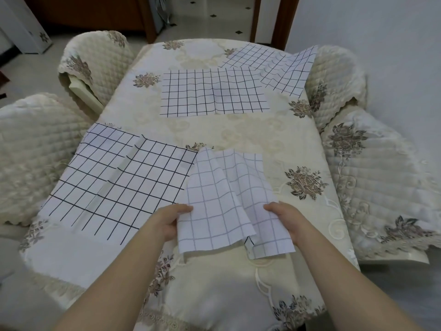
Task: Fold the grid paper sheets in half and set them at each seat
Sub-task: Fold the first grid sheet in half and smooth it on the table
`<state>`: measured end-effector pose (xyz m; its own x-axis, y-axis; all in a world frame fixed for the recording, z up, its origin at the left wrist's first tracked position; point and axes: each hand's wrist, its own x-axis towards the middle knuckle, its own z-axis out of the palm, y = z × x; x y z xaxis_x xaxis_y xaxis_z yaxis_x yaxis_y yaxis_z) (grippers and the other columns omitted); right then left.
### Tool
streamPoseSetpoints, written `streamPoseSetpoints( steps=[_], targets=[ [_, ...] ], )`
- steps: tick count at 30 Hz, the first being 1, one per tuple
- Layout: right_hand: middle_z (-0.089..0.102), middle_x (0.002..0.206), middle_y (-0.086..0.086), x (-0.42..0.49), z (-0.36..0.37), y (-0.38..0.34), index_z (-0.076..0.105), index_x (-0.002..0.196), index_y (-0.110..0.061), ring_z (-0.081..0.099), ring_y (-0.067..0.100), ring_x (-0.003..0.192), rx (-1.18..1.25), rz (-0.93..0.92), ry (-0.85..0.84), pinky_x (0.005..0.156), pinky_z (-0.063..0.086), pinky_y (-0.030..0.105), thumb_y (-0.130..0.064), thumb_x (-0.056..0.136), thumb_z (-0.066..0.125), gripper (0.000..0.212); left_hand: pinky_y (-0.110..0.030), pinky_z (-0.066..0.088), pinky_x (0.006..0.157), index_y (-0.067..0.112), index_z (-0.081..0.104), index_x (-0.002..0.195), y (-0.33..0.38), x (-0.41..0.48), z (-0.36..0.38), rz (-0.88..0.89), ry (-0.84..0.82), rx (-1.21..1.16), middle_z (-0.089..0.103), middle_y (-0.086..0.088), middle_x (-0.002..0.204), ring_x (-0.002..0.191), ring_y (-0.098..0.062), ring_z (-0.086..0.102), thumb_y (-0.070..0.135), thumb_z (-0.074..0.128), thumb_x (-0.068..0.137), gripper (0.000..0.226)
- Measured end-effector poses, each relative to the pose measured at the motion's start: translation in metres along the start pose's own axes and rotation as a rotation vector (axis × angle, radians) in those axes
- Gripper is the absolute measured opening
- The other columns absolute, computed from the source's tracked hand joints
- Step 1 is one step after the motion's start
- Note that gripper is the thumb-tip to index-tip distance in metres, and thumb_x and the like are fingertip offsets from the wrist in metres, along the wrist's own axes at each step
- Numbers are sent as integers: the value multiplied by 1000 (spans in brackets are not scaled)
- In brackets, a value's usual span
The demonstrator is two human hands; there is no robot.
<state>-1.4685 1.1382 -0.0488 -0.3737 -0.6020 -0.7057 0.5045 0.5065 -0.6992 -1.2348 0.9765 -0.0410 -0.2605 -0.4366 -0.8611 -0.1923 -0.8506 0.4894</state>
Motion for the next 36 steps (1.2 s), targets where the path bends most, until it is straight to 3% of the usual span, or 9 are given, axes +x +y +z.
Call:
streamPoseSetpoints(
  steps=[3,6,8,14,20,29,31,33,36],
  targets=[
    [66,100,24,1,-15,-4,60,112,4,64,35,86,-83,-39,71,75,54,42,-10,87,61,29,-50,50,71,-2,58,92,8,-8,-8,27,13,-60,62,-21,90,80,-33,62,9,57,92,11],
    [67,112,15,0,-28,-5,64,110,-1,62,32,103,-169,-70,116,97,47,49,-20,84,67,32,-48,49,68,0,58,103,15,-6,-22,39,57,-158,59,-16,91,82,-32,60,22,54,95,23],
    [60,115,1,-3,-35,-6,62,114,-5,52,20,110,-227,-101,149,103,35,36,-23,85,67,35,-48,51,67,0,56,113,17,-3,-30,11,64,-157,62,-17,94,85,-32,60,23,49,98,29],
    [56,122,4,-1,-60,-1,59,118,-7,47,22,117,-245,-109,233,95,31,32,-19,88,64,33,-46,47,81,-5,52,109,7,-3,-43,-117,36,-150,61,-18,91,84,-30,58,18,34,102,29],
    [52,137,13,-5,-83,4,53,130,-1,42,27,132,-199,-135,308,103,29,33,-15,87,65,46,-43,48,81,0,60,101,9,-8,-35,-48,3,-108,64,-15,99,88,-28,60,17,49,98,20],
    [57,111,12,-14,-107,16,58,110,-8,56,29,99,-65,-78,395,87,48,39,-13,90,61,21,-40,48,93,1,58,123,19,-11,-30,444,230,104,62,-17,116,102,-30,60,7,62,90,34],
    [57,105,12,-15,-108,20,60,105,-6,55,28,96,-111,-73,432,90,48,39,-16,85,66,23,-40,50,87,8,59,121,22,-18,-26,503,209,171,61,-15,114,102,-30,60,9,61,90,31],
    [58,90,12,-13,-105,20,64,93,-3,54,25,83,-178,-109,488,70,43,30,-17,79,69,21,-38,52,80,12,59,119,24,-24,-20,544,176,221,63,-11,111,96,-27,62,10,61,90,29],
    [61,106,16,-11,-92,7,60,113,-1,58,30,96,-462,-212,697,73,38,28,-14,84,64,32,-31,52,71,17,59,115,26,-32,-6,577,82,261,69,-5,96,84,-20,66,9,61,90,27]
  ],
)
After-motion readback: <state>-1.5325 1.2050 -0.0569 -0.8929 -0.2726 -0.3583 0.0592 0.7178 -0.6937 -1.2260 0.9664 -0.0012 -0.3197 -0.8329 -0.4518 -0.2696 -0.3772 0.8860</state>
